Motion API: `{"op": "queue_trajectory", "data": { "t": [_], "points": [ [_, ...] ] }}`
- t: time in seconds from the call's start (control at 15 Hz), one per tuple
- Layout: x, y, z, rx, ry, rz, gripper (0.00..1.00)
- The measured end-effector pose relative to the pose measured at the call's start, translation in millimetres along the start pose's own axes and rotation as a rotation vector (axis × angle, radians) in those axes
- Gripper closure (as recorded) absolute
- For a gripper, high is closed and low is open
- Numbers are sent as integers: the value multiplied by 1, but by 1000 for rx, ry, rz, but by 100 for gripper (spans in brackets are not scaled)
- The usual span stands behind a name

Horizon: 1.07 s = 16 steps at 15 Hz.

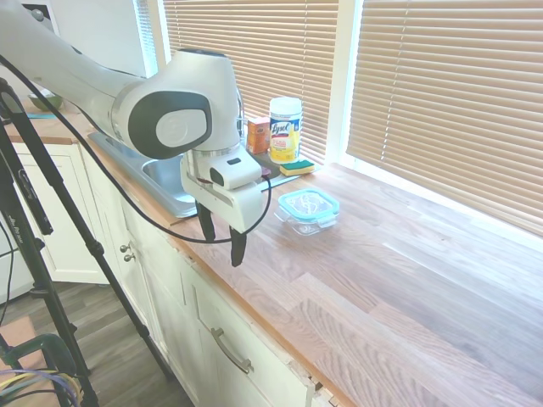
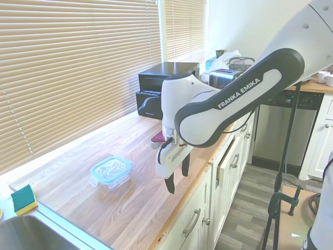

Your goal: Uncover the lid of the food container

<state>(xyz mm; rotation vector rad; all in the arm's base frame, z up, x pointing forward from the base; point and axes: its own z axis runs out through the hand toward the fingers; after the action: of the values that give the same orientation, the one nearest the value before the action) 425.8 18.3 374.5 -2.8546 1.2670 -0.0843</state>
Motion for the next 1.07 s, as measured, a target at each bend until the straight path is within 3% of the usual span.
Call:
{"op": "queue_trajectory", "data": {
  "t": [0.27,0.53,0.87,1.07],
  "points": [
    [-4,-9,-2,10,4,-8,0],
    [-14,-56,-29,43,46,-7,0],
    [-26,-141,-52,44,176,4,0],
    [-27,-188,-51,15,268,28,0]
  ]
}}
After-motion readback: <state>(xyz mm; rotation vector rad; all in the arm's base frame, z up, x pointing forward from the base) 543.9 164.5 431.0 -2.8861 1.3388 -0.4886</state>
